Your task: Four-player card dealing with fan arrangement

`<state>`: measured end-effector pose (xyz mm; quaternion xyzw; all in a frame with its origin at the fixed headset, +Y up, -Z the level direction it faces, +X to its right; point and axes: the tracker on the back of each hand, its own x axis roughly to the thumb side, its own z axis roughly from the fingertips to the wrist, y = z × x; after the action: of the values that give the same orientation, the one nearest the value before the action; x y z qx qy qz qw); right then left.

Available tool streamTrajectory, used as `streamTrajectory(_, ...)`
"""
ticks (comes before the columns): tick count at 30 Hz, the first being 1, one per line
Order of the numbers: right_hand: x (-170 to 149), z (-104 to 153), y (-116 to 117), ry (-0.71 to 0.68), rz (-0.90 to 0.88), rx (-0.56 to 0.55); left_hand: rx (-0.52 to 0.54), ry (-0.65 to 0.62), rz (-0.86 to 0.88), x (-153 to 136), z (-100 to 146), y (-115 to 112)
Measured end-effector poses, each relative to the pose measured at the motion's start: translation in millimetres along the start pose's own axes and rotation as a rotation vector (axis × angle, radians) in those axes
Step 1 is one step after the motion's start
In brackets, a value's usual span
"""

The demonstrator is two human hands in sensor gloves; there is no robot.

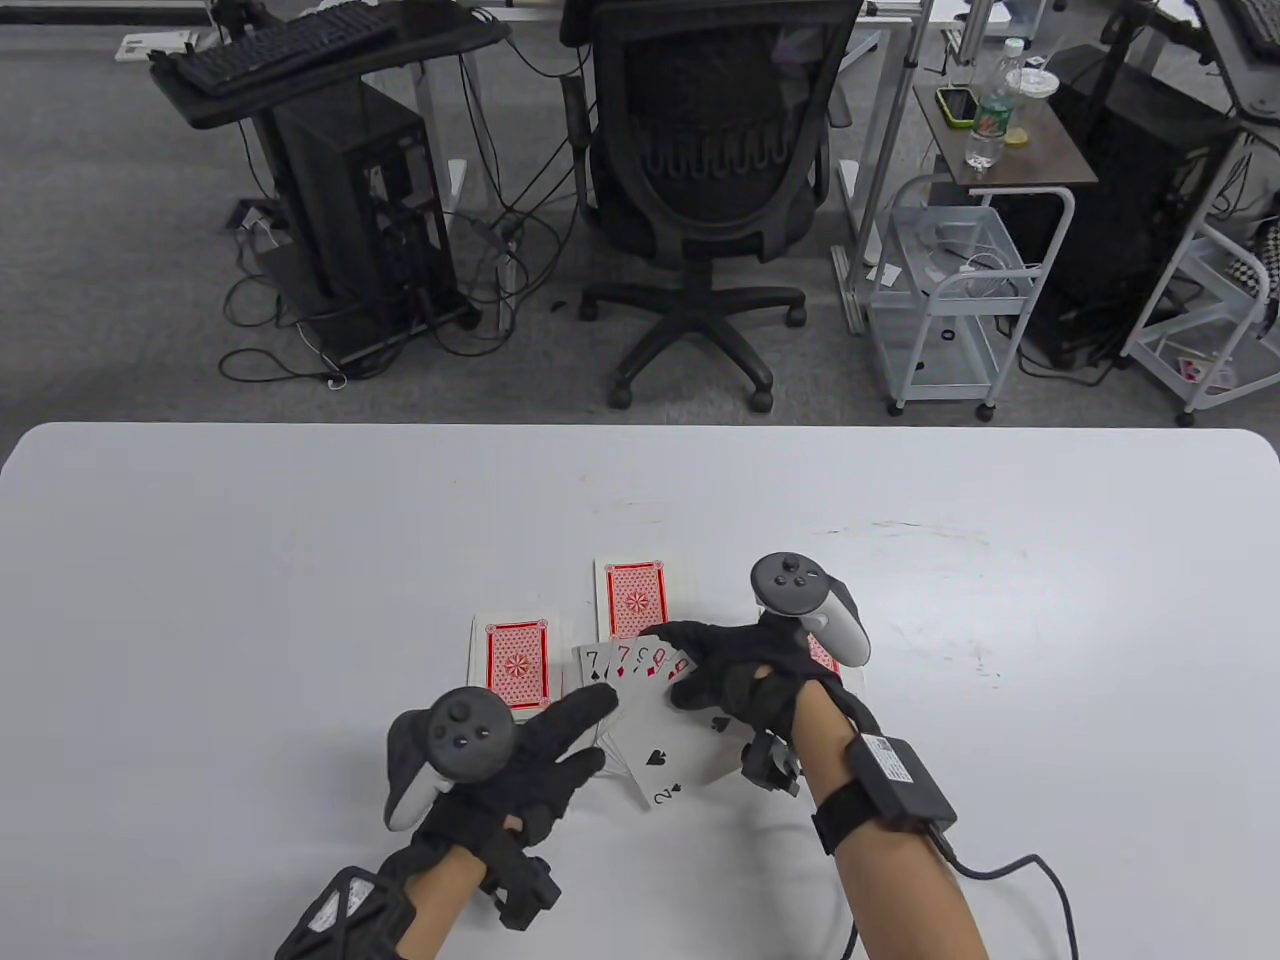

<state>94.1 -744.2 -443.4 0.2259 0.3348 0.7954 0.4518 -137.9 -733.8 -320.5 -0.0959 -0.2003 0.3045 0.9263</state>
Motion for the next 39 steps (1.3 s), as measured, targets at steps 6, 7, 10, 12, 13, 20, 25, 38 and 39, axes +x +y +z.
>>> streamTrajectory(6,4.4,-23.0,4.4,0.086,0.218,0.040,-0.214,0.066,-0.273,13.6,-29.1,-38.3)
streamTrajectory(7,5.8,-25.0,5.7,0.087,0.245,0.037,-0.231,0.078,-0.281,13.8,-31.5,-40.6)
streamTrajectory(10,14.3,-29.3,12.9,0.078,0.404,0.000,-0.267,0.122,-0.294,12.7,-40.0,-48.0)
streamTrajectory(12,18.1,-30.0,20.8,0.070,0.525,-0.036,-0.292,0.155,-0.297,10.4,-43.8,-51.0)
streamTrajectory(13,19.2,-28.6,24.3,0.069,0.587,-0.081,-0.287,0.160,-0.297,9.9,-44.6,-51.1)
streamTrajectory(20,15.1,-23.2,36.9,0.052,0.818,-0.273,-0.308,0.199,-0.294,13.0,-49.1,-51.8)
streamTrajectory(25,13.9,-24.6,40.8,0.091,0.930,-0.334,-0.302,0.213,-0.300,14.6,-49.5,-51.9)
streamTrajectory(38,13.8,-22.8,50.9,0.151,1.185,-0.477,-0.319,0.228,-0.292,15.8,-50.7,-50.6)
streamTrajectory(39,14.4,-22.3,50.3,0.155,1.186,-0.480,-0.319,0.229,-0.287,16.3,-50.8,-49.4)
